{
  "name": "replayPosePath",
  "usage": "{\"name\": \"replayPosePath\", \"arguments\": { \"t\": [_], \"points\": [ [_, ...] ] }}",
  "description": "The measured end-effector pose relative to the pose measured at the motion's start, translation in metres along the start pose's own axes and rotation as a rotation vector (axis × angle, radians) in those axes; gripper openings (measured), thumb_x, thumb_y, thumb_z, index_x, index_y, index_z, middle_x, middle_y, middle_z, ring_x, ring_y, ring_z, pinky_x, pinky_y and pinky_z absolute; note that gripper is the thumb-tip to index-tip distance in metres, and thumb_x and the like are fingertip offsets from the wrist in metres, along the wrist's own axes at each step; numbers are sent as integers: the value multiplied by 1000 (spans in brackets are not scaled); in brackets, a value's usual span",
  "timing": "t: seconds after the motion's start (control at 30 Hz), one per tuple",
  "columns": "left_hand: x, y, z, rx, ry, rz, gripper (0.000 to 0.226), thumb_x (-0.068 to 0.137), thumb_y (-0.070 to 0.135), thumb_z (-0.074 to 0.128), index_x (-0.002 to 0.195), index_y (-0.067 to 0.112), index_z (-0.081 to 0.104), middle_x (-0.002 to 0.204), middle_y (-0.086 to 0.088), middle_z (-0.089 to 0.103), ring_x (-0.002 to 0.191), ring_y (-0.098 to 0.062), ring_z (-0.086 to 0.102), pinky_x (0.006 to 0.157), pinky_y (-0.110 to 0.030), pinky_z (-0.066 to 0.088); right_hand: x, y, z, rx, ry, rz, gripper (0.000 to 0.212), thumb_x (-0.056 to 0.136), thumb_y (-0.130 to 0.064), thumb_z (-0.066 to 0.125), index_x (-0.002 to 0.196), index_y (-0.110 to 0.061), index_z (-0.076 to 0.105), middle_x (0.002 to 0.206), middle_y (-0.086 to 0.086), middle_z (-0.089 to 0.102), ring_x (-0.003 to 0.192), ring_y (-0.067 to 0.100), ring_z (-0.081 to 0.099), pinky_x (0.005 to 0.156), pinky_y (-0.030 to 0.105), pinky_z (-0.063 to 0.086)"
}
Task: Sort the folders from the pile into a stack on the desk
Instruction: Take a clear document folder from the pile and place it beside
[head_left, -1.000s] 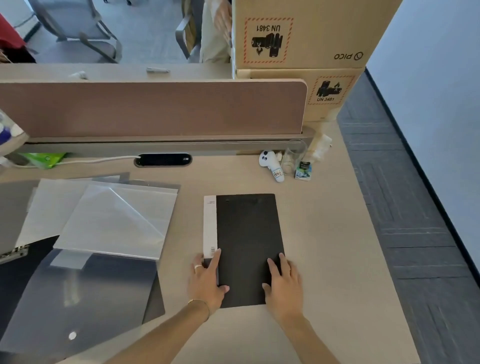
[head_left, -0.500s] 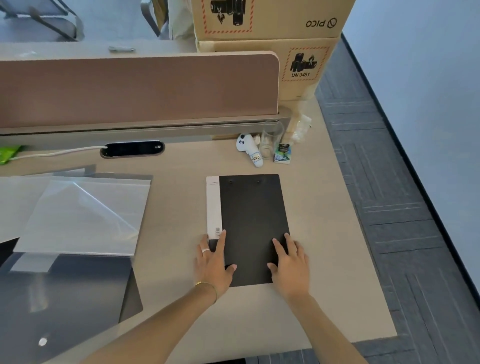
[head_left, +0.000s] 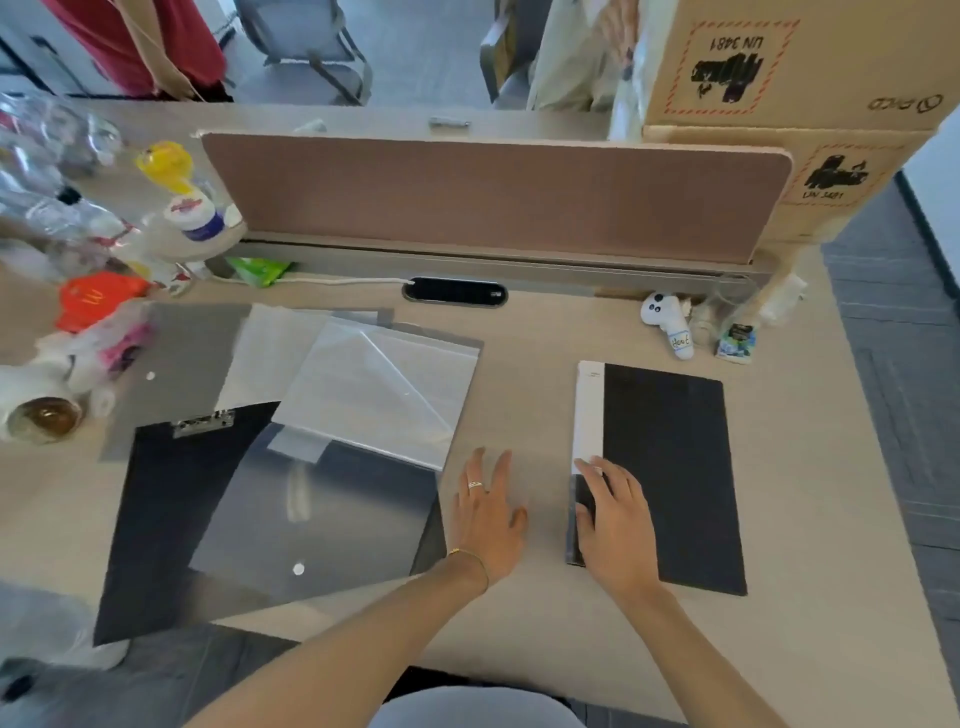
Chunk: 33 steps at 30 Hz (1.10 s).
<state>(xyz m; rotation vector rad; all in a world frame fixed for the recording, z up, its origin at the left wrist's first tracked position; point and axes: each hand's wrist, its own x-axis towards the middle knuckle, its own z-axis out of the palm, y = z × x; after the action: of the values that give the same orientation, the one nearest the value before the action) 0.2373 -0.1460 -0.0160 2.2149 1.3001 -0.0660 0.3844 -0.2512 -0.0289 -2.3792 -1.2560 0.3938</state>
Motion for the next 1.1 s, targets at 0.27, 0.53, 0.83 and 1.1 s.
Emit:
{"name": "replayPosePath", "arguments": {
  "t": [0.27, 0.53, 0.83, 1.1],
  "points": [
    [-10, -141, -69, 10, 71, -227, 67, 101, 38, 44, 159, 25, 14, 167, -13, 4, 155, -31, 5, 124, -40, 20, 12, -92, 59, 49, -158, -161, 62, 85, -3, 64, 144, -17, 48, 145, 7, 51, 132, 27, 43, 113, 40, 37],
    [-18, -266, -114, 27, 80, -434, 65, 100, 37, 45, 157, 25, 17, 165, -14, 14, 153, -35, 14, 123, -48, 24, 4, -145, 111, 129, -351, 29, 64, 86, 0, 54, 147, -18, 47, 141, 8, 57, 127, 31, 51, 106, 40, 44],
    [-8, -321, -140, -172, 71, -553, 66, 100, 34, 47, 158, 26, 16, 163, -11, 25, 148, -34, 28, 117, -51, 35, 10, -168, 128, 245, -322, 222, 62, 84, 0, 53, 140, -27, 53, 122, 1, 65, 115, 21, 61, 97, 35, 50],
    [1, -323, -172, -327, 66, -472, 55, 99, 22, 52, 151, 31, 35, 138, -5, 52, 115, -27, 61, 103, -41, 49, 10, -175, 118, 423, -168, 292, 57, 87, 11, 39, 126, -20, 65, 120, -3, 65, 86, -2, 67, 84, 14, 50]
  ]
}}
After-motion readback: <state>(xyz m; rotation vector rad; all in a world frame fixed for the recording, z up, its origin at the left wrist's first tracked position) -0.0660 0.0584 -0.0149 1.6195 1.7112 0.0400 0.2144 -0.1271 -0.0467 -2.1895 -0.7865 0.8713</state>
